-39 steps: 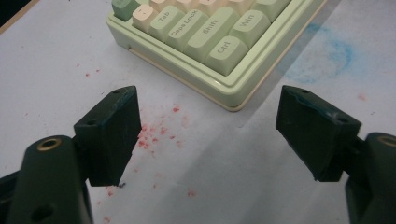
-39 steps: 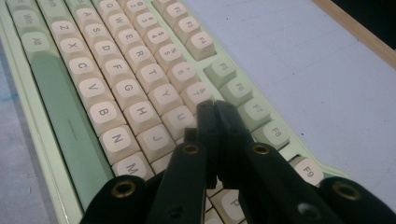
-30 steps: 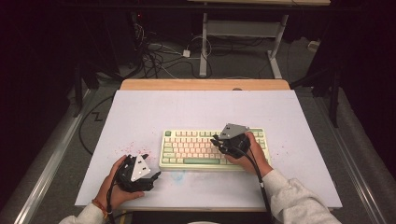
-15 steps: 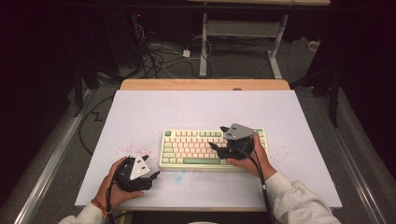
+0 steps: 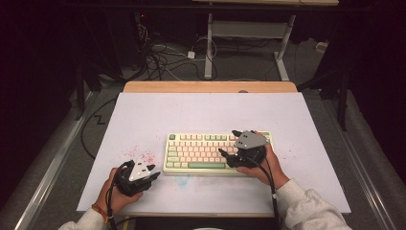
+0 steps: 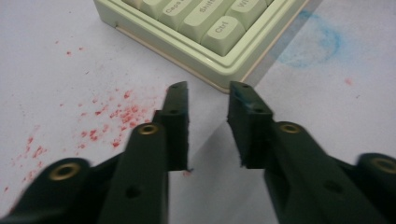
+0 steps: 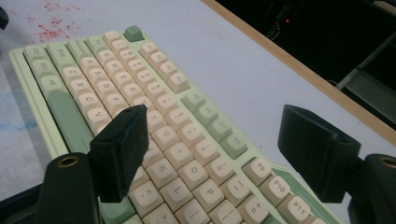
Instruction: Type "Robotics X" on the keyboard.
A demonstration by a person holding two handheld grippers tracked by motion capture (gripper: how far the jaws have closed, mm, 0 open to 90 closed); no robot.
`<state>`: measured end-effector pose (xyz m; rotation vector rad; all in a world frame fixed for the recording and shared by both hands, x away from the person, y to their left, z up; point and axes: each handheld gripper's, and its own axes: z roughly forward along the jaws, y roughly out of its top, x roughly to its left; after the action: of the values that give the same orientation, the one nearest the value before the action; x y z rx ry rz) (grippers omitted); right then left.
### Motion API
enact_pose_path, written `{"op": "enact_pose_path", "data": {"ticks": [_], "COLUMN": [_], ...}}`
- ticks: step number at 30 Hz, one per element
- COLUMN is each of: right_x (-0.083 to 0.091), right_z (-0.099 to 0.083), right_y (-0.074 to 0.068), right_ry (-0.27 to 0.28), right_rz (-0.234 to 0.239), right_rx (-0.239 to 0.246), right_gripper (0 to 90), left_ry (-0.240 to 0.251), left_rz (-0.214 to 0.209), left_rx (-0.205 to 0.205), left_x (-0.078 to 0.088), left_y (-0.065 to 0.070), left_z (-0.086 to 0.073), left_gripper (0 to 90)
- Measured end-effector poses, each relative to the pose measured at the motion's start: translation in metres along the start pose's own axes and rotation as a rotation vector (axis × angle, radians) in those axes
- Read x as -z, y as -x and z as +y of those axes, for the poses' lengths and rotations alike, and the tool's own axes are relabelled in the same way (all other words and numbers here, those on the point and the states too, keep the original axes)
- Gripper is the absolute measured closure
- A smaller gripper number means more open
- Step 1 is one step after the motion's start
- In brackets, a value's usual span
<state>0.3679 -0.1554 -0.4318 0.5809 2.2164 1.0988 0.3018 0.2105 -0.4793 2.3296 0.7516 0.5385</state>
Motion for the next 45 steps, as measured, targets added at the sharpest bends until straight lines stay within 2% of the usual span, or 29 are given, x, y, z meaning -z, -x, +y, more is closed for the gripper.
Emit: {"op": "enact_pose_path", "data": {"ticks": [4, 6, 12, 18, 22, 30, 38, 45], "right_x": [0.008, 0.011, 0.030, 0.043, 0.050, 0.061, 0.069, 0.070], "right_z": [-0.006, -0.008, -0.024, -0.039, -0.047, -0.058, -0.071, -0.072], "right_y": [-0.001, -0.001, -0.002, -0.002, -0.002, -0.004, -0.013, -0.015], "right_ry": [-0.009, -0.006, 0.010, 0.033, 0.032, 0.011, -0.023, -0.025], "right_rz": [-0.019, -0.023, -0.052, -0.072, -0.093, -0.115, -0.099, -0.090], "right_rx": [0.001, -0.003, -0.004, -0.010, -0.009, 0.012, -0.005, -0.001], "right_gripper": [24.8, 24.8, 24.6, 25.3, 25.3, 25.3, 25.3, 25.3], "left_ry": [-0.003, 0.001, -0.014, -0.049, -0.055, -0.024, -0.008, 0.027], "left_rz": [0.011, 0.007, -0.003, -0.009, -0.009, -0.024, -0.028, -0.034], "left_rx": [-0.017, -0.012, -0.015, -0.021, -0.019, -0.006, -0.010, -0.002], "left_x": [0.002, 0.004, 0.004, 0.002, 0.002, 0.005, 0.004, 0.002], "left_y": [0.000, 0.000, 0.001, 0.001, 0.001, -0.002, -0.001, -0.003], "left_z": [0.001, 0.002, 0.004, 0.005, 0.005, 0.007, 0.015, 0.027], "left_gripper": [86.5, 87.7, 87.9, 87.8, 87.8, 87.7, 87.8, 87.7]}}
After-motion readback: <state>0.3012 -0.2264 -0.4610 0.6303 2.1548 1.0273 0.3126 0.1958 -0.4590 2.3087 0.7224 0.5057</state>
